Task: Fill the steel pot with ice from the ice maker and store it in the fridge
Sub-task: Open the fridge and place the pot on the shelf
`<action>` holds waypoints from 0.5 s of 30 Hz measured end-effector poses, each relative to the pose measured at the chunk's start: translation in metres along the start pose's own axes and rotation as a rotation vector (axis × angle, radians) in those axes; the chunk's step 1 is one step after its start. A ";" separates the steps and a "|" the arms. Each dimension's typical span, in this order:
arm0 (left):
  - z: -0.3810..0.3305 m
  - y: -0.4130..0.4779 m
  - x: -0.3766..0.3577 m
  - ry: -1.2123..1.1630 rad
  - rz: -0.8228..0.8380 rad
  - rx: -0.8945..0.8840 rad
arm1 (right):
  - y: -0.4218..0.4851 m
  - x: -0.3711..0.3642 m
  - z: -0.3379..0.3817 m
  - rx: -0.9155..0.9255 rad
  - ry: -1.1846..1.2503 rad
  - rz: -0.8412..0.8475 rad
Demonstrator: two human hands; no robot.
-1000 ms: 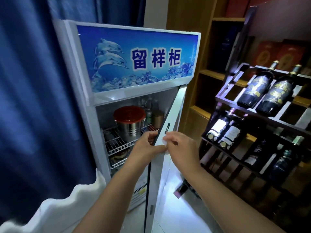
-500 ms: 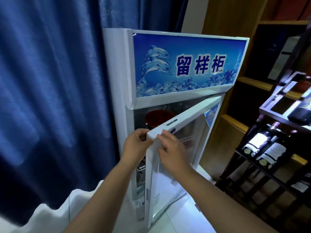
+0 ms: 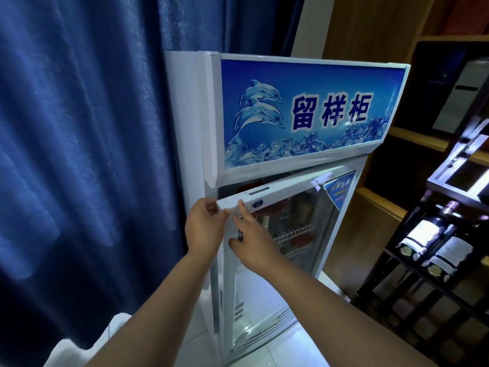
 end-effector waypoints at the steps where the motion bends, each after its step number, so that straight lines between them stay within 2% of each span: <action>1: 0.003 0.004 0.000 -0.010 -0.014 0.014 | 0.004 -0.002 0.000 0.005 0.005 -0.003; 5: 0.008 0.018 -0.001 -0.040 -0.039 0.044 | 0.020 -0.007 -0.002 0.030 0.002 -0.005; 11: 0.016 0.041 -0.002 -0.014 -0.076 0.034 | 0.036 -0.005 -0.006 0.050 0.071 -0.141; 15: 0.014 0.045 -0.008 -0.006 -0.037 -0.024 | 0.041 -0.004 -0.010 0.044 0.081 -0.138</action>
Point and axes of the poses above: each hand's wrist, its own y-axis towards the middle knuckle, its own x-axis out of the back of the hand, z = x × y, the point moved 3 cm from there along y, towards the middle knuckle, and after that the axes turned 1 degree about -z, right-handed, at the moved point
